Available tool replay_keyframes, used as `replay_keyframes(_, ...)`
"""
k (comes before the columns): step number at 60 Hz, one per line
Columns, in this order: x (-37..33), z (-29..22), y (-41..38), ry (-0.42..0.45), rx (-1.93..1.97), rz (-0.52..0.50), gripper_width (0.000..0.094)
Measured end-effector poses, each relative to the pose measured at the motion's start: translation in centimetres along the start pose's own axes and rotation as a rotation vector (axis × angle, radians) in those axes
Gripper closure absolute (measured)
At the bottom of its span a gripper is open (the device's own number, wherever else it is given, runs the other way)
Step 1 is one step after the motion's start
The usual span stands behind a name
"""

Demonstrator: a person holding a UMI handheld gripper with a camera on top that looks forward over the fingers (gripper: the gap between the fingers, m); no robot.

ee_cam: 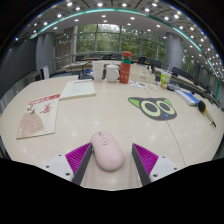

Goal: Arrange mouse

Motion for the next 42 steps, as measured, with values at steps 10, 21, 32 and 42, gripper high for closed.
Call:
replay_keyframes(10, 1.8, -1.0, 0.1, 0.0, 0.03, -0.03, 0.0331)
replay_keyframes(21, 2.3, -1.4, 0.3, -0.016, 0.011, -0.044, 0.0504)
replay_keyframes(32, 1.8, -2.2, 0.3, -0.024, -0.035, -0.044, 0.0599)
replay_keyframes(42, -1.3, -9.0, 1.8, 0.087, -0.032, -0.06, 0.0609)
Point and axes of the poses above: the point between the fingertips, and its own axes, seen from behind it with the camera up: y to the right, z down, x forward, the way the camera looks, the point moved 3 cm from there along -x, backward, against the way the camera looks, and after that the axes turned 3 degrees about -z, right-handed, at the moved point
